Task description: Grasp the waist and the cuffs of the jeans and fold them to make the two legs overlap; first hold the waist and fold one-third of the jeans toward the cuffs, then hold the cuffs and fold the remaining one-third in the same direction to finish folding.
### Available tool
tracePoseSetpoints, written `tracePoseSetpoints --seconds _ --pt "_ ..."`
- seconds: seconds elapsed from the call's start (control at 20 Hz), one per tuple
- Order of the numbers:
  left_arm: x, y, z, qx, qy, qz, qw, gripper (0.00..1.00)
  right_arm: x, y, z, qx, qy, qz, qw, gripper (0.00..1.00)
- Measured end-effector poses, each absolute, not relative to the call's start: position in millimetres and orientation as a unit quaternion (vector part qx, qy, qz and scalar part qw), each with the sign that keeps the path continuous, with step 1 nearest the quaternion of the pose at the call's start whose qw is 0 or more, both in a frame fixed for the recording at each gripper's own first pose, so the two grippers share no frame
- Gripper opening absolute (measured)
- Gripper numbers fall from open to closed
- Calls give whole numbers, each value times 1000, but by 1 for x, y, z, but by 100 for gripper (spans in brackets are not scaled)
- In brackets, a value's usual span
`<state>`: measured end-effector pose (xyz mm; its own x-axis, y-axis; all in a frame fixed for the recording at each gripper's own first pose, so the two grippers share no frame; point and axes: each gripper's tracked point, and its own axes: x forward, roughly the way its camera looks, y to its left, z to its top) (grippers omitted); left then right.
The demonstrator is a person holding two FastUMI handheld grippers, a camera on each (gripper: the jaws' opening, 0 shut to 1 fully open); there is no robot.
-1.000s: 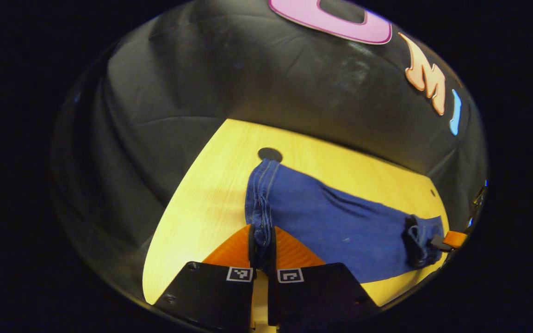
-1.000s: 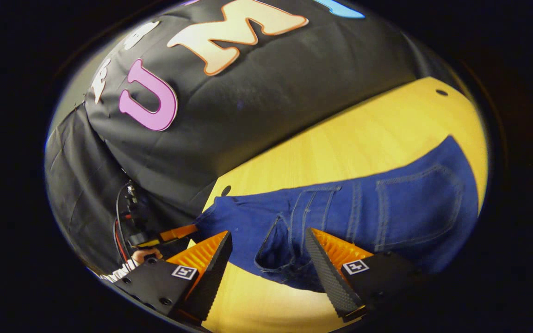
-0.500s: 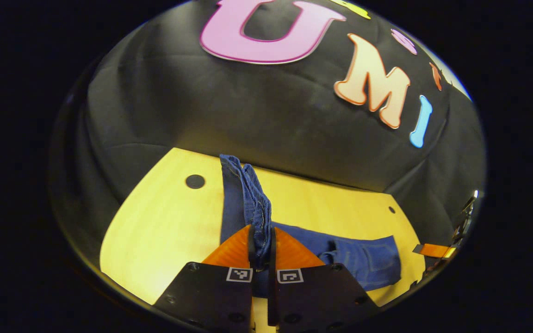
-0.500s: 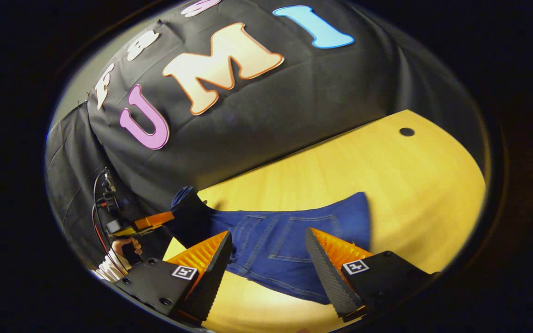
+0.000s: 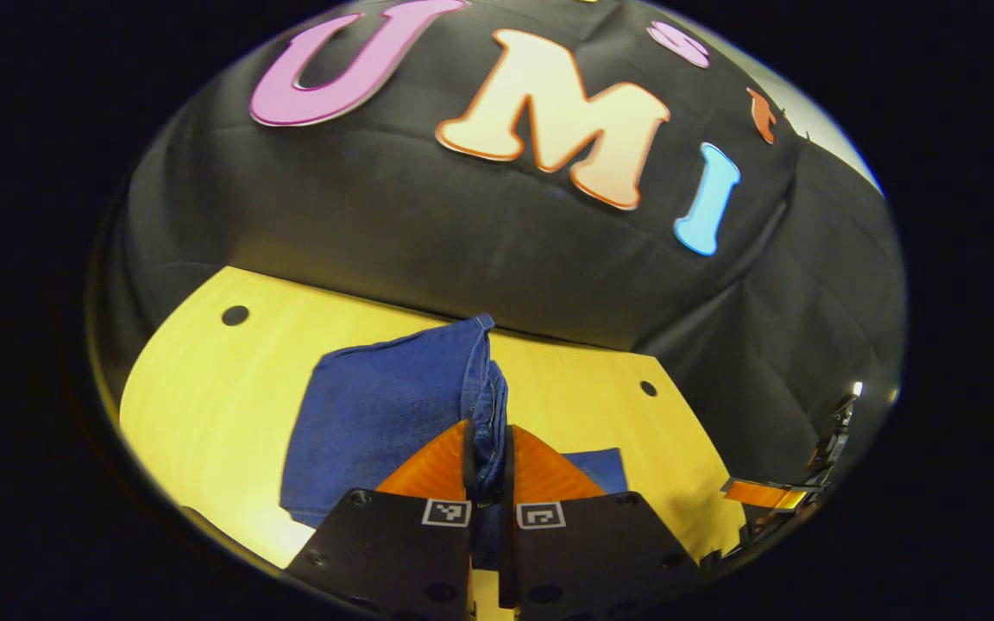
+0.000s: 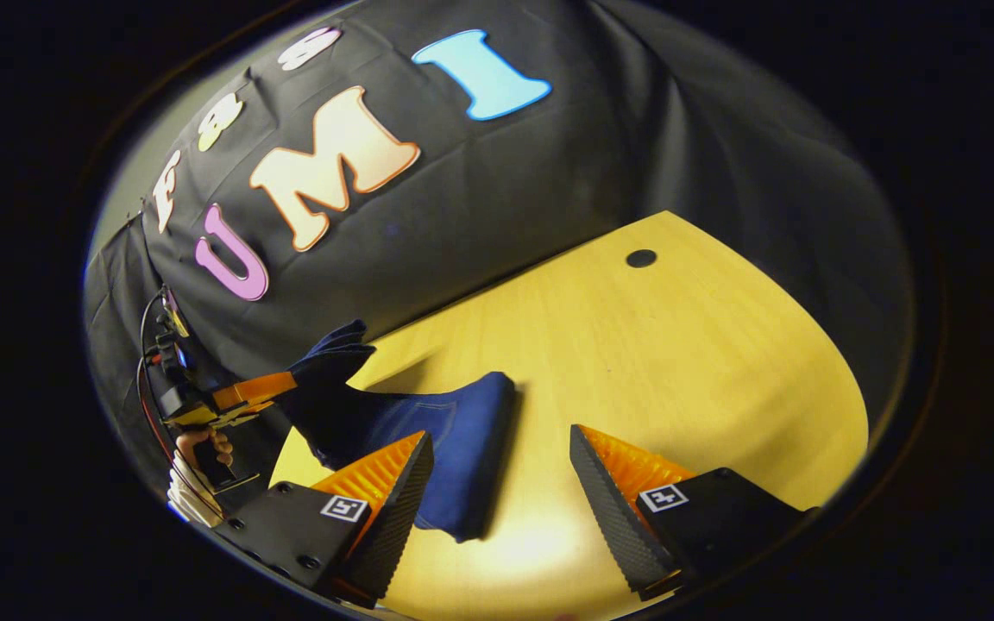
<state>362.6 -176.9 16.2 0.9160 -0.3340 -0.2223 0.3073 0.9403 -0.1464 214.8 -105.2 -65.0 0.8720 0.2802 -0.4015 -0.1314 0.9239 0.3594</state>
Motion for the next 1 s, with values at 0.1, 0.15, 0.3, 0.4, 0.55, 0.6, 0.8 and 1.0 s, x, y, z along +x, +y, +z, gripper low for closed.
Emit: tracePoseSetpoints --seconds 0.1,0.15,0.3,0.4,0.55,0.6,0.8,1.0 --pt "346 -217 4 -36 135 -185 973 5 212 -125 -66 169 226 102 954 98" --pt "343 -237 -6 -27 143 -193 970 5 211 -132 -65 170 224 99 954 98" --pt "325 -273 -49 27 179 -199 963 5 209 -149 -65 170 218 89 957 98" --pt "319 -283 -86 71 197 -191 959 5 207 -155 -66 175 217 87 957 98" --pt "318 -275 -136 110 213 -164 957 5 204 -159 -70 179 220 83 955 98" --pt "316 -272 -146 111 215 -154 958 5 201 -161 -69 178 218 82 956 98" --pt "280 -281 -166 58 233 -185 953 42 189 -156 -74 174 228 88 954 98" --pt "255 -246 -147 58 210 -153 964 94 177 -149 -78 160 229 94 955 98"
